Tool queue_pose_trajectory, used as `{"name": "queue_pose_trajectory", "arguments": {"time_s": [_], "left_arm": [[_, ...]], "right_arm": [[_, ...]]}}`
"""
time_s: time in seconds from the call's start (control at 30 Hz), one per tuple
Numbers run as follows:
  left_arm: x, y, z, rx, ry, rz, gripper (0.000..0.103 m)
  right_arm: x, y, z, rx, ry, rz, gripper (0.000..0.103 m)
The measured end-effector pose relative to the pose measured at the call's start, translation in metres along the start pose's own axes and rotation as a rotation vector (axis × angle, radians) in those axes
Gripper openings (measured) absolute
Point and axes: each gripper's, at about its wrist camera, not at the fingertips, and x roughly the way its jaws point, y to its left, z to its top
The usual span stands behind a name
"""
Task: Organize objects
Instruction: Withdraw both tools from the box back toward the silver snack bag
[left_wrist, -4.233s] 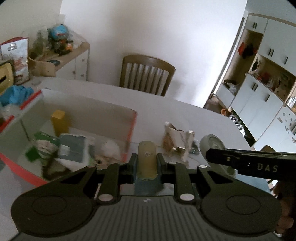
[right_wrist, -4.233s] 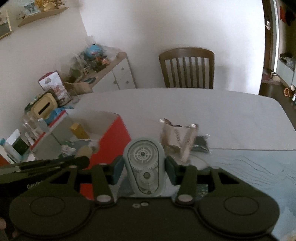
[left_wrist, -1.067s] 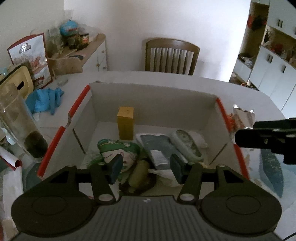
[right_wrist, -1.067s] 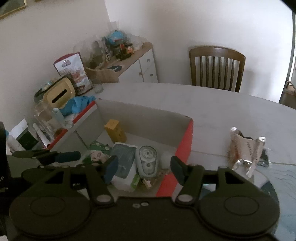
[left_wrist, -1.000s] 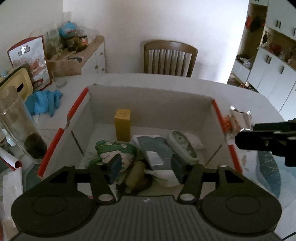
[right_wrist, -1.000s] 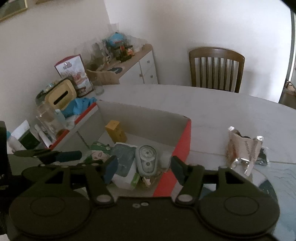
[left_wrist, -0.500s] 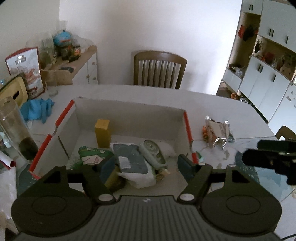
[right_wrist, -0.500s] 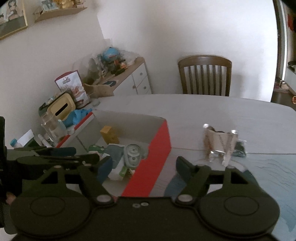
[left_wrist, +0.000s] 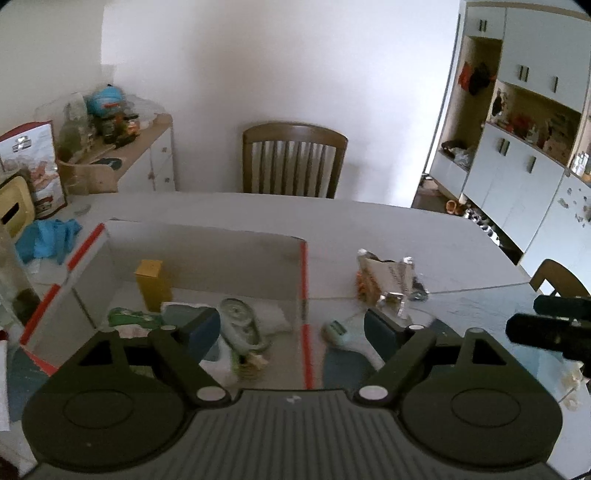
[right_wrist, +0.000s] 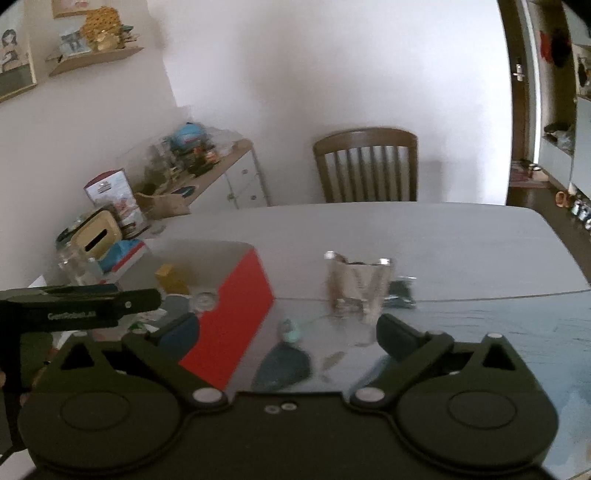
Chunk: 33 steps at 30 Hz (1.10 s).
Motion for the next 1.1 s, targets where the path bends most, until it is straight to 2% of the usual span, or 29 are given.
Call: {"name": "queue_pose_trajectory", "arguments": {"time_s": [0.27,0.67,0.87,1.1], "left_arm": [[0.015,-0.047,-0.004,0.012,-0.003,0.021,0.085],[0.059,-0.108,-0.017,0.03,0.009,0.091,0.085],[0.084,-0.123,-0.022,-0.011,0.031,0.15,0.085],[0.112,-0.123,-0.027,-0.065,0.045,0.205,0.085]], "right_arm": [[-0.008,-0.046,0.003,0.024,0.005,-0.045,0.102],[0.005,-0.1,0.013,-0.012,0.037,-0.058,0.102],[0.027,-0.113,0.024,-0.065,0.068,-0.053,0.102],[0.064,-0.115,0.043,-0.14,0.085,-0.01,0.102]]}}
